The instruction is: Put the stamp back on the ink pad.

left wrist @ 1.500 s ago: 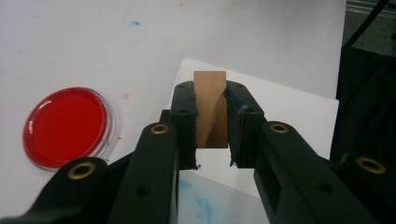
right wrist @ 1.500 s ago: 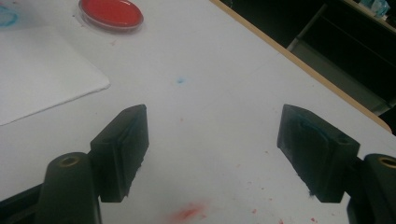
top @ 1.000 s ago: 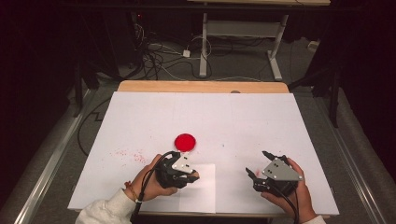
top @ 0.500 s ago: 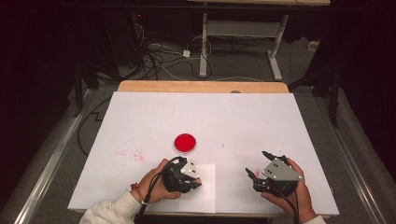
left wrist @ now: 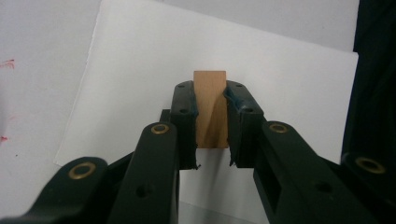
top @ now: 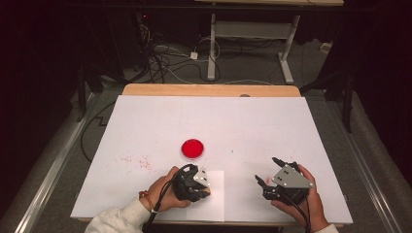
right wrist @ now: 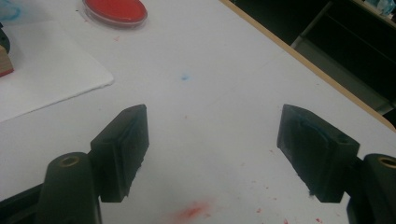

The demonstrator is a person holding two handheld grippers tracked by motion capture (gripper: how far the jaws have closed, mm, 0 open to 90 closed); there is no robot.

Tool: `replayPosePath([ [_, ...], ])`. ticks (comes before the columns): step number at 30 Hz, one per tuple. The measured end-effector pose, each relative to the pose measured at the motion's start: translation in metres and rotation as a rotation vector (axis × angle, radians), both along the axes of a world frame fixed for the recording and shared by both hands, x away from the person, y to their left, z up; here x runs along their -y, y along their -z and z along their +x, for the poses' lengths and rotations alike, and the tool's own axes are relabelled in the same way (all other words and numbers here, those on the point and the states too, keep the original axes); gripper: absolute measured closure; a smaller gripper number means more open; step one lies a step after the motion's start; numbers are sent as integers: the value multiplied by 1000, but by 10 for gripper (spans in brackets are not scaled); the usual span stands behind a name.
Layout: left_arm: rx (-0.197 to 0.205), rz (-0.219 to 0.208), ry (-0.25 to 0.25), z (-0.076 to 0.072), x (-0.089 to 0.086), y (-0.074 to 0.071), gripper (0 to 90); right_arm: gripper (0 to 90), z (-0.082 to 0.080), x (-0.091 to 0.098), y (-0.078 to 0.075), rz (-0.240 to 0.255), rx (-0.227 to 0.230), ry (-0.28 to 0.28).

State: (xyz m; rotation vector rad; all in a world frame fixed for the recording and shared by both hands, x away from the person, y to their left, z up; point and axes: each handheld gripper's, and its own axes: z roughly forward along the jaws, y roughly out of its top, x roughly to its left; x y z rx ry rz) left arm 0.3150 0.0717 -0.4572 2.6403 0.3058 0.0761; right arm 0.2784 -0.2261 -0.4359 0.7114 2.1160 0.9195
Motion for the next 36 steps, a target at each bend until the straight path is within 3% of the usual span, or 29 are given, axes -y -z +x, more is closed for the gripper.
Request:
replayPosePath([
  [19,-1,1,-13,-1,1,1,740,251,0,-1,0,2,3,-2],
  [27,16,18,-5,-3,3,0,739,253,0,-2,0,4,2,0],
  [28,41,19,8,-5,3,0,739,252,0,-2,0,6,3,1],
  [31,33,3,-3,-5,1,-2,739,252,-1,-2,-2,9,8,-3],
  [33,32,-46,-14,-4,-2,-9,738,252,-1,-2,-2,14,9,-3],
  [36,47,-82,-11,-6,-6,-19,738,252,0,0,-2,12,9,0],
])
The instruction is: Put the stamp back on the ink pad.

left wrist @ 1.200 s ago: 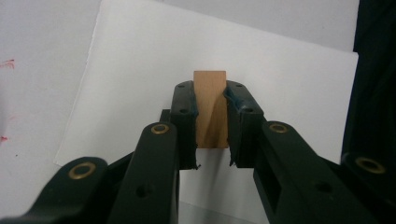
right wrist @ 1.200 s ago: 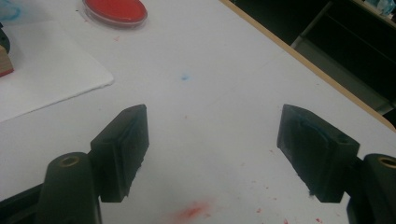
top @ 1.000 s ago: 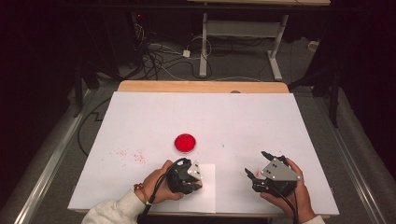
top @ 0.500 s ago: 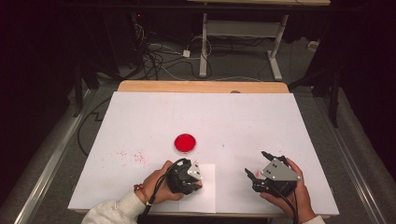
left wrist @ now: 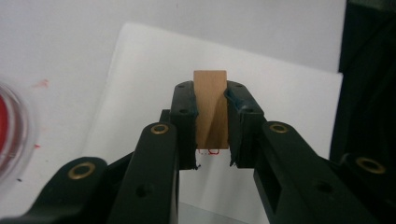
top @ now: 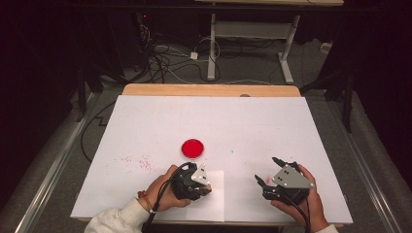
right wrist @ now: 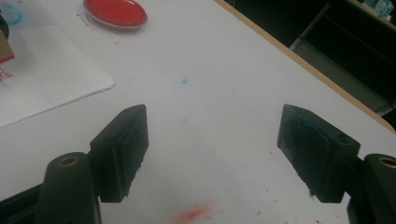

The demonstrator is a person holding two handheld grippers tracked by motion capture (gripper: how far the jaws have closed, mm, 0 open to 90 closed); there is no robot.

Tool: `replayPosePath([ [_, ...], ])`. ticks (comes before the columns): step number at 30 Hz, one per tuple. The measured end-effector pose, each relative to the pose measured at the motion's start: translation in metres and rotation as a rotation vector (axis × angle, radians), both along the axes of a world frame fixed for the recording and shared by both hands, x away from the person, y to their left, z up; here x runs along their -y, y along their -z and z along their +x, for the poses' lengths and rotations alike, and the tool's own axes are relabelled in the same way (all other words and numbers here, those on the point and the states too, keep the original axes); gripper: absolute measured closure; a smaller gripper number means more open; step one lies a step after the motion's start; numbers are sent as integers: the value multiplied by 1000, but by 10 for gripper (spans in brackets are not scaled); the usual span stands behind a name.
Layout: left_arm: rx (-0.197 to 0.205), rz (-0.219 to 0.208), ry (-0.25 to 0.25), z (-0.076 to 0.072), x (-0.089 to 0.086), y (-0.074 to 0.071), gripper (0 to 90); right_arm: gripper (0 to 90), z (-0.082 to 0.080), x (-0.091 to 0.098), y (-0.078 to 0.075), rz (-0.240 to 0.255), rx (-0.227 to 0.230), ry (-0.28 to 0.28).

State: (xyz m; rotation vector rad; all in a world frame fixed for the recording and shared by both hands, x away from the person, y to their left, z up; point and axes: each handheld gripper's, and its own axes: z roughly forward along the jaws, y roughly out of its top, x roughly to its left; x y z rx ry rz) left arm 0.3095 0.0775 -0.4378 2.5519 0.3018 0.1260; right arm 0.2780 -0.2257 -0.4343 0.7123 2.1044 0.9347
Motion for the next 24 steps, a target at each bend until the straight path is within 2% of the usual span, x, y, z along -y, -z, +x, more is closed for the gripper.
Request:
replayPosePath([
  [8,27,-35,-30,2,-10,-12,738,252,-1,0,-1,5,6,2],
  [18,71,-48,-89,10,-24,-21,738,252,-1,2,-2,6,11,6],
  [24,76,-63,-115,15,-32,-24,738,252,0,2,-2,4,11,4],
])
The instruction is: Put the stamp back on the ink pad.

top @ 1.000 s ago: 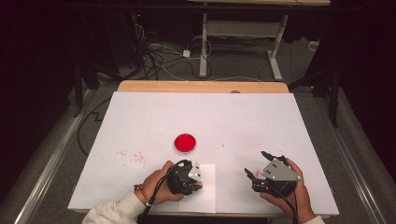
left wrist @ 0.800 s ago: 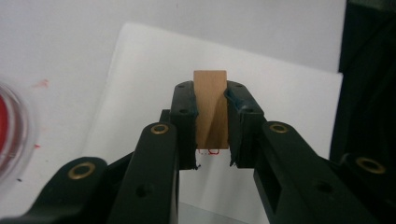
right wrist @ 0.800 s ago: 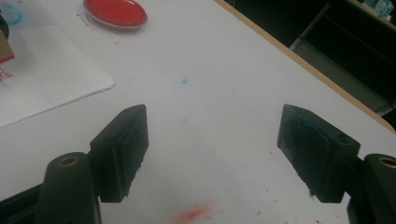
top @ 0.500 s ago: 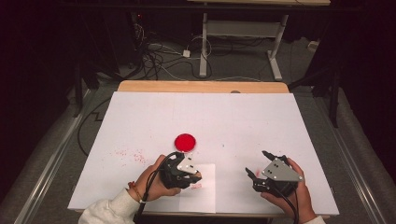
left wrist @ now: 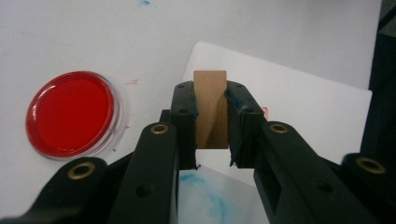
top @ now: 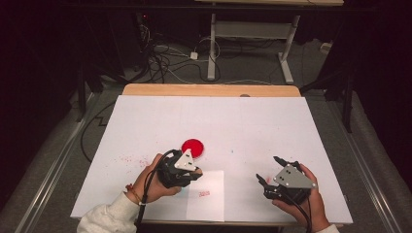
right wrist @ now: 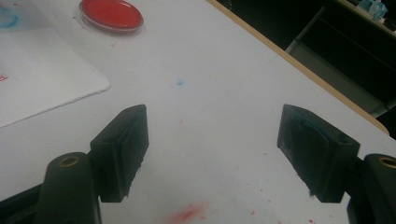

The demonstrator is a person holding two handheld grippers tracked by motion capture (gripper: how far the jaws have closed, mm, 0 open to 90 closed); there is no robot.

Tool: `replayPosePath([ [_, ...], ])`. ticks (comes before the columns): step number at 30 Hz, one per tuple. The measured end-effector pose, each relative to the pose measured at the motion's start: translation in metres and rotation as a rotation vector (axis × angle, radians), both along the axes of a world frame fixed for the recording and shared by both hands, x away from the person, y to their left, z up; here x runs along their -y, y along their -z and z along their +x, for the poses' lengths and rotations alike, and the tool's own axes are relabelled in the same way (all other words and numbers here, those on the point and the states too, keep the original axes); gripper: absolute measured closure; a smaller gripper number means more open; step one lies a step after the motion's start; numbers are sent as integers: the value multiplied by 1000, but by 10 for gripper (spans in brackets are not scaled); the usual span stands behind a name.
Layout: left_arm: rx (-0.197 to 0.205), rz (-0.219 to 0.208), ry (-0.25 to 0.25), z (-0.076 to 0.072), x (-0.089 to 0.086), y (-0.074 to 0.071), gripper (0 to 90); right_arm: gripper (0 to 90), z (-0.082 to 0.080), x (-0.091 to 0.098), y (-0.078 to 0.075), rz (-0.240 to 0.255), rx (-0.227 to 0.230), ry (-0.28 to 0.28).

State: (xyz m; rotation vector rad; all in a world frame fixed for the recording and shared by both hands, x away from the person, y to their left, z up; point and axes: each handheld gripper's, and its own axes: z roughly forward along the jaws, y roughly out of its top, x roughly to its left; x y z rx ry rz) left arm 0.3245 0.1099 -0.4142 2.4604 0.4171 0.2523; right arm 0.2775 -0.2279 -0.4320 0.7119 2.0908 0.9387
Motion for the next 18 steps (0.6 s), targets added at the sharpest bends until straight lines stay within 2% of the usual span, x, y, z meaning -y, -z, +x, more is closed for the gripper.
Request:
replayPosePath([
  [11,7,-11,-39,9,-10,-2,738,253,0,0,1,-5,-1,-1],
  [18,2,-17,-70,21,-14,-2,738,253,0,0,1,-3,-1,-1],
])
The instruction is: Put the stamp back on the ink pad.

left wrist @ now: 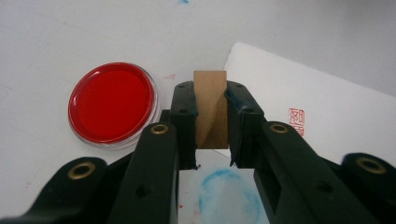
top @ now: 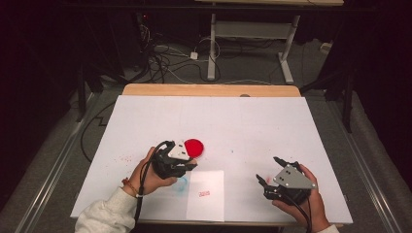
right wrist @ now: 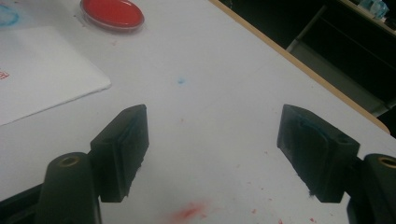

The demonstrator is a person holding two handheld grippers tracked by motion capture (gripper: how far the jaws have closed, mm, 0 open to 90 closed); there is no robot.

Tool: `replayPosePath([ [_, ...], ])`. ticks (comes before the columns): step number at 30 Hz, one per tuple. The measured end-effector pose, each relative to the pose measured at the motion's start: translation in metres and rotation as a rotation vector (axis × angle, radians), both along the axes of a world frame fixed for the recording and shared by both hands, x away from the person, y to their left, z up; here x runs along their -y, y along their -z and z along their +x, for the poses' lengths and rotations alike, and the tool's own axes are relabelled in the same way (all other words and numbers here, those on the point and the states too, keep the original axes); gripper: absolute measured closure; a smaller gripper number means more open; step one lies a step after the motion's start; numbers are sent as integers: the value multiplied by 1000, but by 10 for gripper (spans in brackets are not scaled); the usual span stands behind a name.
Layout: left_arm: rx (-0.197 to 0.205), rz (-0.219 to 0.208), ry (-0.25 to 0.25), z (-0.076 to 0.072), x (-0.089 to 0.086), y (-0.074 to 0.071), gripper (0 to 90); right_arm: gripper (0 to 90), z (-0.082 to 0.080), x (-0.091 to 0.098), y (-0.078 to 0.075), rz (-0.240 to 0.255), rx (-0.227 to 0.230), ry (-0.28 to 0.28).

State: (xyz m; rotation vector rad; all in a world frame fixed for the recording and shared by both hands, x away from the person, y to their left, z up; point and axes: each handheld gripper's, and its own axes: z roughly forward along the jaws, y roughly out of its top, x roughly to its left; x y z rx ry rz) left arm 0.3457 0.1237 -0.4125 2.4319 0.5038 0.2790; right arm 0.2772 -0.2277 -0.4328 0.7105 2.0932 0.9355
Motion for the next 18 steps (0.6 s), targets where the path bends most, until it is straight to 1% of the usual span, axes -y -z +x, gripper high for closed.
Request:
replayPosePath([
  [7,-7,-15,-24,14,-4,-2,737,254,1,-1,1,-3,-6,-3],
  [10,-14,-15,-33,21,-4,-2,738,254,1,-1,1,-3,-7,-1],
  [11,-8,-9,-38,23,-4,-2,738,254,1,-1,2,-2,-9,0],
  [13,-22,-19,-43,28,-3,-2,737,254,1,-1,2,-4,-10,-1],
  [15,-20,-13,-51,32,-2,-2,737,254,1,-2,2,-4,-13,-1],
  [17,-28,-1,-46,38,0,-1,737,254,1,-2,3,-4,-14,-1],
  [18,-28,-5,-53,40,1,0,737,254,1,-2,3,-4,-16,-1],
])
